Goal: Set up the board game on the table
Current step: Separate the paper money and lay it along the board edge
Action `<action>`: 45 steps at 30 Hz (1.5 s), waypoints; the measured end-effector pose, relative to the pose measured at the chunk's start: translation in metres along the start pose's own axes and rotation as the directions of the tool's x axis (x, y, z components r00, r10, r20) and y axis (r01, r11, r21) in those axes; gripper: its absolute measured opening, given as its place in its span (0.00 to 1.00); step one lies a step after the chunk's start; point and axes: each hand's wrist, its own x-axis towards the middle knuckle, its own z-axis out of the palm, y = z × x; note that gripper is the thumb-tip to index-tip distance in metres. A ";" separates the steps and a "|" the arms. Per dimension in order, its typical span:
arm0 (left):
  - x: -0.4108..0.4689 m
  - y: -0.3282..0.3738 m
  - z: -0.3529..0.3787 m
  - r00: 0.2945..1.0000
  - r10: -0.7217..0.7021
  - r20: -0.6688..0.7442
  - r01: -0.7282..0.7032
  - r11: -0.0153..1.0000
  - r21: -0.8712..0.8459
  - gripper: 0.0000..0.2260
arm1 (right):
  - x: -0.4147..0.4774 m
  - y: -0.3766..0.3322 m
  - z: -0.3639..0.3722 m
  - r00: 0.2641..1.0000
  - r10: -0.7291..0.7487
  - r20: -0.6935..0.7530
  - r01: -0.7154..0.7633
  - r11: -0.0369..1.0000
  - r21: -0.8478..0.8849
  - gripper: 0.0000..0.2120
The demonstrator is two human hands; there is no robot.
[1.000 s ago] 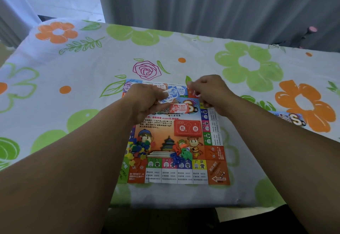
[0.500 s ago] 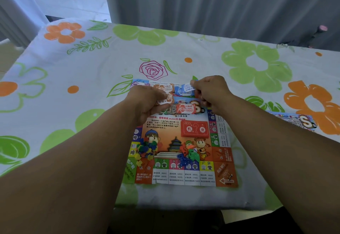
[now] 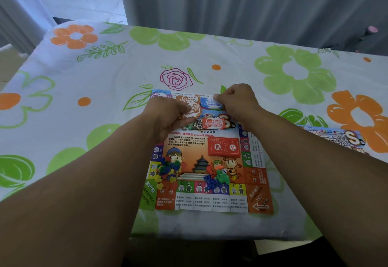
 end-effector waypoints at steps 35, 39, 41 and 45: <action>0.002 0.001 -0.041 0.996 -0.037 -0.083 0.034 0.999 -0.029 0.08 | -0.001 -0.032 0.043 0.994 0.095 0.047 -0.104 0.962 0.251 0.12; 0.003 0.002 -0.040 0.995 -0.040 -0.088 0.037 0.999 -0.028 0.08 | 0.003 -0.027 0.045 0.997 0.059 -0.048 -0.046 0.972 0.231 0.11; 0.003 0.002 -0.040 0.995 -0.042 -0.088 0.040 0.999 -0.028 0.07 | 0.003 -0.027 0.043 0.996 0.043 -0.075 -0.023 0.967 0.252 0.10; 0.003 0.002 -0.040 0.995 -0.052 -0.087 0.048 0.998 -0.043 0.07 | 0.000 -0.029 0.043 0.999 0.033 0.002 -0.033 0.961 0.274 0.09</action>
